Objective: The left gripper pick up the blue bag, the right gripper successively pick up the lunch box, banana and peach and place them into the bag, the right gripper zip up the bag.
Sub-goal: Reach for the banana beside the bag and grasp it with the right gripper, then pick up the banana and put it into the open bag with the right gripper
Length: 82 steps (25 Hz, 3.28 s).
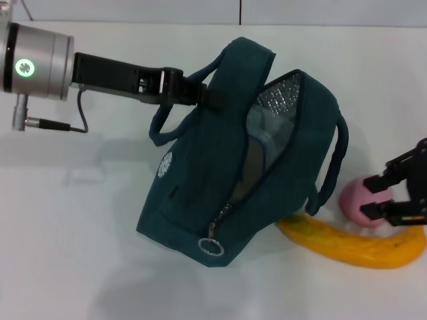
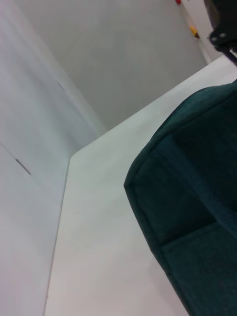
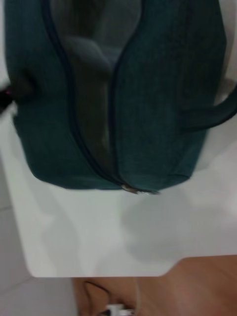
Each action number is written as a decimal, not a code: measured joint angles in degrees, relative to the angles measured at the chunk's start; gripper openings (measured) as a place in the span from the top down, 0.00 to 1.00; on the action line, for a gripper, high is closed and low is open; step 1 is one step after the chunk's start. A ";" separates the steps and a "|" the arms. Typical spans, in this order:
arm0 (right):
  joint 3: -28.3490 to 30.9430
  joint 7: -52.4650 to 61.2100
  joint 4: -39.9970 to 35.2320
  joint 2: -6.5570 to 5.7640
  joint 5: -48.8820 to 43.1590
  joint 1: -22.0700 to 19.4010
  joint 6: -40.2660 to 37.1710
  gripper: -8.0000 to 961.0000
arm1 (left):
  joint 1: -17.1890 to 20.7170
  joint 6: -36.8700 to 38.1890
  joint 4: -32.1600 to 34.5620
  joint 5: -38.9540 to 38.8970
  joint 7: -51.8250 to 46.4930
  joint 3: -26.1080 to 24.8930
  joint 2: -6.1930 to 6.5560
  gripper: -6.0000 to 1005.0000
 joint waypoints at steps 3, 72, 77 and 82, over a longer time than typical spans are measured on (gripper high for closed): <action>-3.02 2.62 0.04 0.01 -1.58 0.95 1.35 0.62 | -0.10 -0.76 -0.02 0.02 0.00 0.00 0.09 0.92; 12.54 -4.39 57.54 -9.56 10.38 20.75 -18.64 0.57 | -2.67 -3.23 -0.62 -0.33 0.29 -0.51 0.67 0.92; 13.60 -12.03 59.96 -8.53 21.89 18.67 -18.59 0.57 | -3.40 -3.69 -2.44 -0.11 1.20 -0.56 0.57 0.92; 13.56 -22.69 63.15 -5.73 34.58 16.64 -18.60 0.57 | -3.90 -3.77 -3.81 -0.09 1.94 -0.61 0.65 0.92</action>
